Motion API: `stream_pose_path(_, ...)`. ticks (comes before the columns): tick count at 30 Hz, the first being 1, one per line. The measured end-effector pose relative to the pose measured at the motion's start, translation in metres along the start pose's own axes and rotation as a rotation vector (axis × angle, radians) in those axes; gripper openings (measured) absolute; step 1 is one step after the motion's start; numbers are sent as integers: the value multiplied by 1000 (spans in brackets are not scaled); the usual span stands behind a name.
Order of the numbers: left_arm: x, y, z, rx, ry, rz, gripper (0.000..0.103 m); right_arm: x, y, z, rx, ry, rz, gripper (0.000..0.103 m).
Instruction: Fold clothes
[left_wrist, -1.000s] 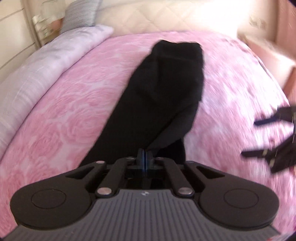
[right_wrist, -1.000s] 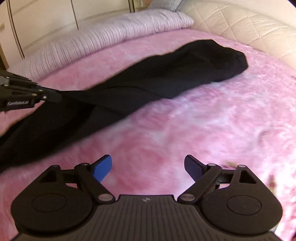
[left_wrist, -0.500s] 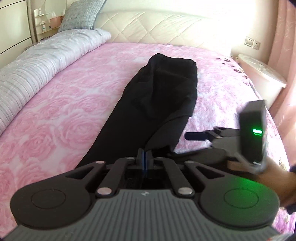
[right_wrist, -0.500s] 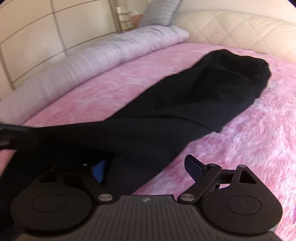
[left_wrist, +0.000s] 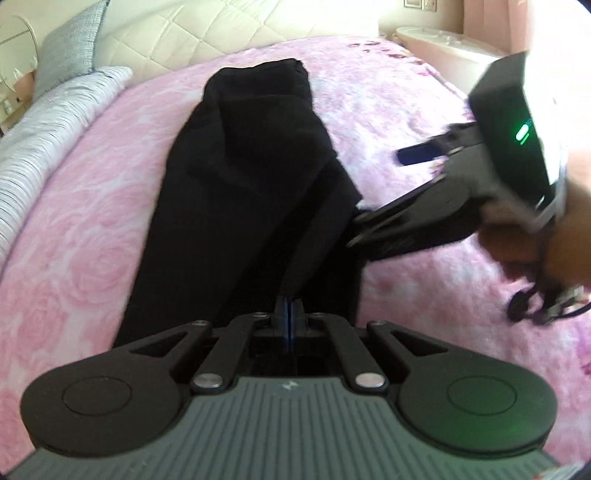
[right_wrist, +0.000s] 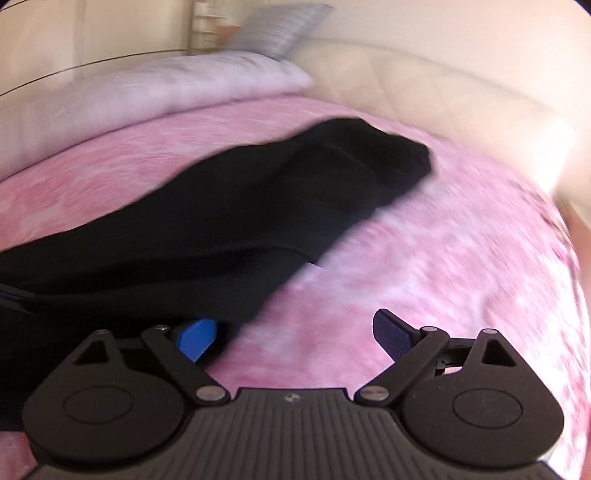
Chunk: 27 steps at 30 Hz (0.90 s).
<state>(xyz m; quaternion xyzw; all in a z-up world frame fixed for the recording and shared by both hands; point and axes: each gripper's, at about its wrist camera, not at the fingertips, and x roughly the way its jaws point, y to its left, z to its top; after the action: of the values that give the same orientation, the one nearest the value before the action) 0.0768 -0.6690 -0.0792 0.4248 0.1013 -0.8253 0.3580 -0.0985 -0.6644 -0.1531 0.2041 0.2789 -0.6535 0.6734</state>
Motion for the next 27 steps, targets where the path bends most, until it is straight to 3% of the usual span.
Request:
stream_pose_path(3,-6,2,-4,-12,-21,0,0,17,12,2,-50,-40,18,99)
stream_pose_path(5,-7,4,-4,-13,-20,11,0,29,-4,13,5,-47,-65,94)
stream_pose_path(6,-6,3,-4,-8,-16,7,0,34,-12,18,30,-51,-101,97)
stream_pose_path(10,-1,0,-1,15,5,-14,0,14,-31,23,-20,-101,-104,98)
stream_pose_path(18,4,-11,-4,94,105,-102,1,13,-44,16,-1,43,-99,99)
stream_pose_path(22,-6,-2,-9,44,134,-150,11,7,-49,23,26,117,-30,100)
stream_pose_path(25,-18,12,-6,-17,106,-145,12,-14,-54,29,-1,156,52,100)
stream_pose_path(27,-22,23,0,-58,81,-124,18,-31,-61,34,-54,161,98,100)
